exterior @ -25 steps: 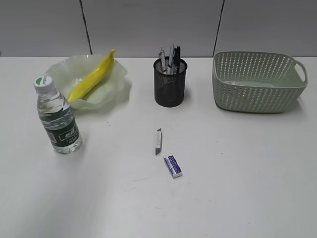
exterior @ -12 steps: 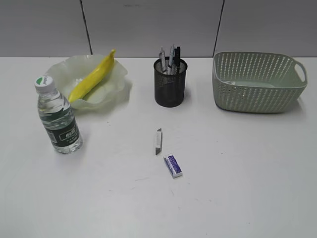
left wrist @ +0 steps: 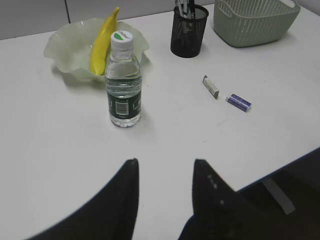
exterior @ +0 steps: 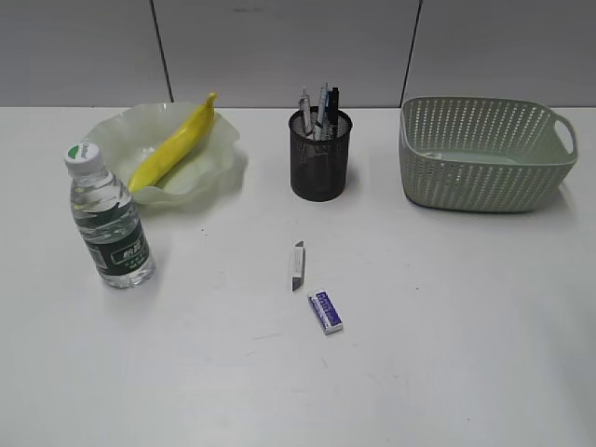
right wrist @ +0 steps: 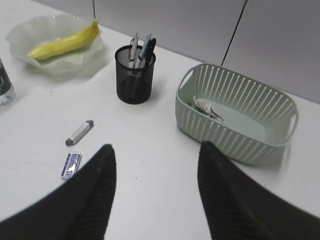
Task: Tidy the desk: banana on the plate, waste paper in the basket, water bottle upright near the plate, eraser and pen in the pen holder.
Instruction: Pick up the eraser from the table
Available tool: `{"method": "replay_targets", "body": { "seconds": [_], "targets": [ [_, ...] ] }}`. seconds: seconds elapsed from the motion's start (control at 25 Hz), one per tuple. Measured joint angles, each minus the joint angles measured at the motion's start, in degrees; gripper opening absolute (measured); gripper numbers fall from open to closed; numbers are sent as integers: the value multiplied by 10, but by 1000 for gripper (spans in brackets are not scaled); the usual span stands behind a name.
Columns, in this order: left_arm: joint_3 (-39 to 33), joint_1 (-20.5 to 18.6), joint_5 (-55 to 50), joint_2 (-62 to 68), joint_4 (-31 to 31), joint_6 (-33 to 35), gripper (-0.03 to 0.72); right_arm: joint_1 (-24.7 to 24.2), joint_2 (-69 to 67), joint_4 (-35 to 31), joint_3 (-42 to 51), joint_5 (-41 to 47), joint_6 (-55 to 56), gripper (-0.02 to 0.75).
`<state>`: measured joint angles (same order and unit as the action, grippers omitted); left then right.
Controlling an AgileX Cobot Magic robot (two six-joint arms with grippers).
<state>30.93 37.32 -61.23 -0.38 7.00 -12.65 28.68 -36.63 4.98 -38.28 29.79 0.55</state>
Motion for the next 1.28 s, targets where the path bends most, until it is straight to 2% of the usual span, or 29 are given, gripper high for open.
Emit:
{"method": "replay_targets", "body": {
  "seconds": [0.16,0.36,0.48,0.68,0.96,1.28],
  "targets": [
    [0,0,1,0,0,0,269,15,-189,-22,-100,28,-21,423],
    [0,0,0,0,0,0,269,77,-404,-50,-222,108,-49,423],
    [0,0,0,0,0,0,269,103,-520,-57,-279,148,-37,423],
    [0,0,0,0,0,0,269,117,-681,-70,-364,201,1,423],
    [0,0,0,0,0,0,269,122,-823,-98,-454,237,34,423],
    [0,0,0,0,0,0,269,122,-894,-78,-469,243,72,423]
  ]
}}
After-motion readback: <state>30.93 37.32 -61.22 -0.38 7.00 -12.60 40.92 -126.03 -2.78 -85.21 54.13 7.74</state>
